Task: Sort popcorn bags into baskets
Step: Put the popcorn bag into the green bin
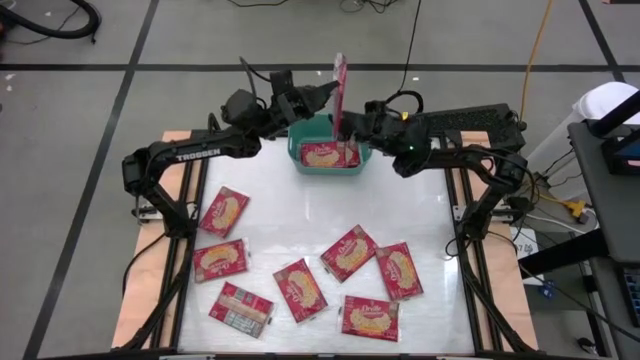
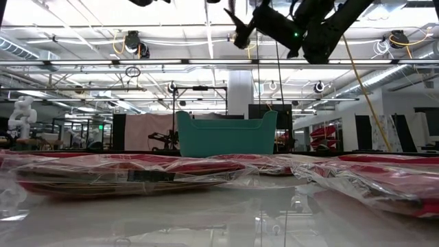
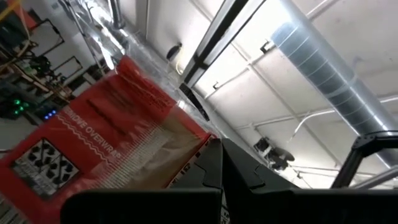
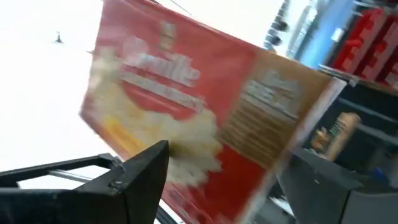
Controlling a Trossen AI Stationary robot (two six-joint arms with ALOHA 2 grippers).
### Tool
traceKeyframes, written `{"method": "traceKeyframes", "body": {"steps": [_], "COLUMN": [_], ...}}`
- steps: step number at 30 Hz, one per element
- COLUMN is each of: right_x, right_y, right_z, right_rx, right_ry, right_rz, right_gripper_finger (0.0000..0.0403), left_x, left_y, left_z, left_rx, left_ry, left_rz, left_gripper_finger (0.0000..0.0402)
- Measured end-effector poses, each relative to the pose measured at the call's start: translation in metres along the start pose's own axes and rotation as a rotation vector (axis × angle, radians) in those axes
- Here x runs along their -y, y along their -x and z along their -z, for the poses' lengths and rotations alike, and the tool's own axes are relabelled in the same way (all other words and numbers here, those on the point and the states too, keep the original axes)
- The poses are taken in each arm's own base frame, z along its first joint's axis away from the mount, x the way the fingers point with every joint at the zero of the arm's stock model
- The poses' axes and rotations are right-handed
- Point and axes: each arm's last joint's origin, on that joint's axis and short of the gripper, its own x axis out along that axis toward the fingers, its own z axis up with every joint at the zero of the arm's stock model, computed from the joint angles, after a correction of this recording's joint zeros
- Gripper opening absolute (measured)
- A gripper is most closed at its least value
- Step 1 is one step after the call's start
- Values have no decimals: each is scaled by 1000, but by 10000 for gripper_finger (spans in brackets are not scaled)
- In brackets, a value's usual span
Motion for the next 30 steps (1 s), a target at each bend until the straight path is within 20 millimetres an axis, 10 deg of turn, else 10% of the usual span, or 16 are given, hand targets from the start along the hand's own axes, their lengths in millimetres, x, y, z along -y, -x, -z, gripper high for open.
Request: {"method": "traceKeyframes", "body": {"steps": [14, 30], "right_x": [-21, -37], "right_y": [7, 29], "right_z": [-35, -71], "right_rx": [74, -93], "right_ry": [69, 244], "right_rz": [-66, 421], "right_gripper_finger": [161, 17], "left_x": [-22, -18], "left_y": [12, 47], "left_z": [-29, -48], "left_rx": [-157, -423], "left_ry": [-64, -212], "left_rz": [-54, -398], "left_gripper_finger": [2, 18]}}
